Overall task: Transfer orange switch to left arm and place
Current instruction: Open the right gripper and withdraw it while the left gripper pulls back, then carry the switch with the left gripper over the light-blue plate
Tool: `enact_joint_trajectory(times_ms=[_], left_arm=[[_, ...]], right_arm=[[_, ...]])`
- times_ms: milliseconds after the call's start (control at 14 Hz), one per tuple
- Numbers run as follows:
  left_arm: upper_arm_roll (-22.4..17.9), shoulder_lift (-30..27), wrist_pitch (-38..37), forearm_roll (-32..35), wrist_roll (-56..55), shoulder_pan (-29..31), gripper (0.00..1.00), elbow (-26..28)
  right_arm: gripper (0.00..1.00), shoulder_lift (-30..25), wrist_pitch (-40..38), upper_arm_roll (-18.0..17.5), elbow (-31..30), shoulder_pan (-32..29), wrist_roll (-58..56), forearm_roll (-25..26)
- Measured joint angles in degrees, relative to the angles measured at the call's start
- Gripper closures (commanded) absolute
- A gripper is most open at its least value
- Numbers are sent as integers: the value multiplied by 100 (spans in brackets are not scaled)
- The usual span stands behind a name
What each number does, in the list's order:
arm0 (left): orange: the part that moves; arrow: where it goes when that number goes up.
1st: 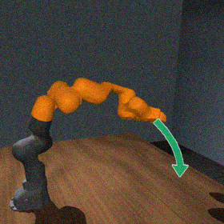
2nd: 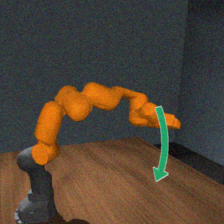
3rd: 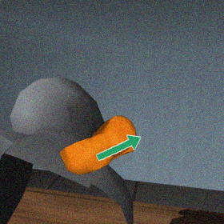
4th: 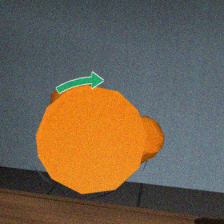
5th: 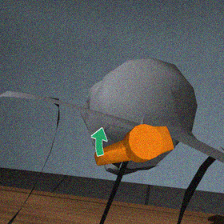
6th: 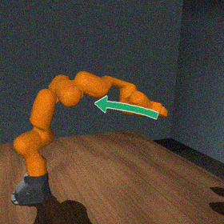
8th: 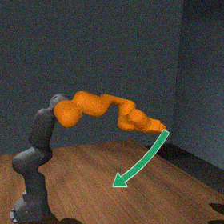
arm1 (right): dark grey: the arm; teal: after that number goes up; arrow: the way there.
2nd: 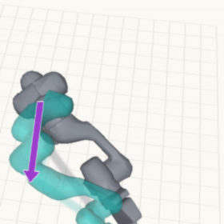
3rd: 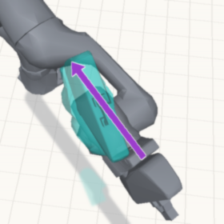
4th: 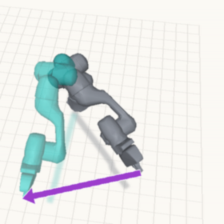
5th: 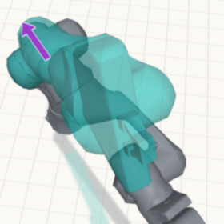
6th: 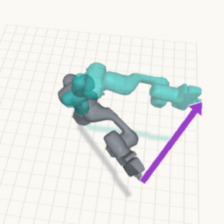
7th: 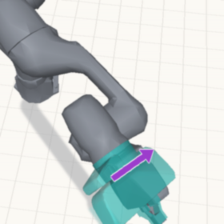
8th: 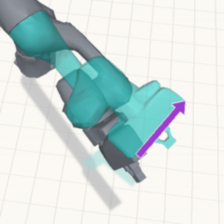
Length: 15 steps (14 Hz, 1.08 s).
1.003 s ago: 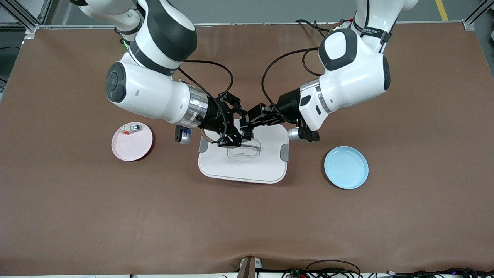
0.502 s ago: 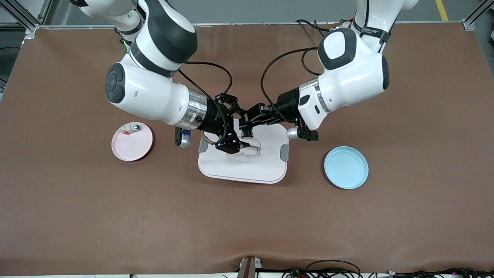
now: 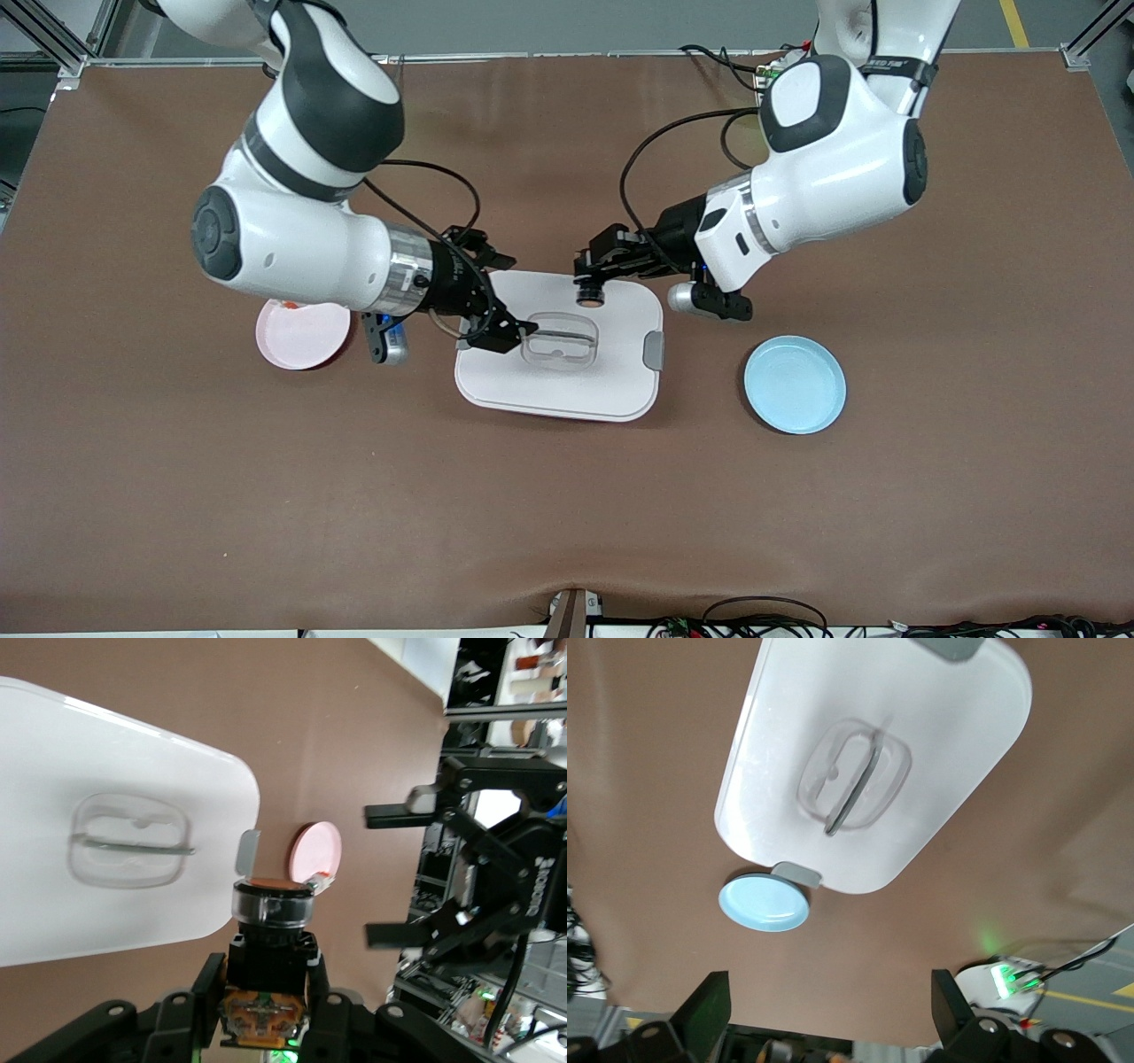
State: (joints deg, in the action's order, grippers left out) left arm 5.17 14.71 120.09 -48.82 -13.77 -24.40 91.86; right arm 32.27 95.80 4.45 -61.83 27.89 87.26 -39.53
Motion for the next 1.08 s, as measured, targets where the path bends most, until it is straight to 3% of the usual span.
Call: enact_joint_trajectory(times_ms=[215,502,860,1075], left_arm=[[-10,-91,-589,490,-183,151,100,-74],[-10,-124,-1222,1217,-589,151,100,-224],[-21,-169,-2287,2473,-1140,312,100,-630],[-33,-267,-2771,2868,-2285,590,100,-773]], right_arm=[[0,-2,-647,27,35,-341,-1038,282],[0,-67,-1689,31,155,-508,-2645,1565],[0,-200,-2484,60,202,-1084,-4963,2490],[0,-258,-2744,66,207,-1499,-6470,3087]])
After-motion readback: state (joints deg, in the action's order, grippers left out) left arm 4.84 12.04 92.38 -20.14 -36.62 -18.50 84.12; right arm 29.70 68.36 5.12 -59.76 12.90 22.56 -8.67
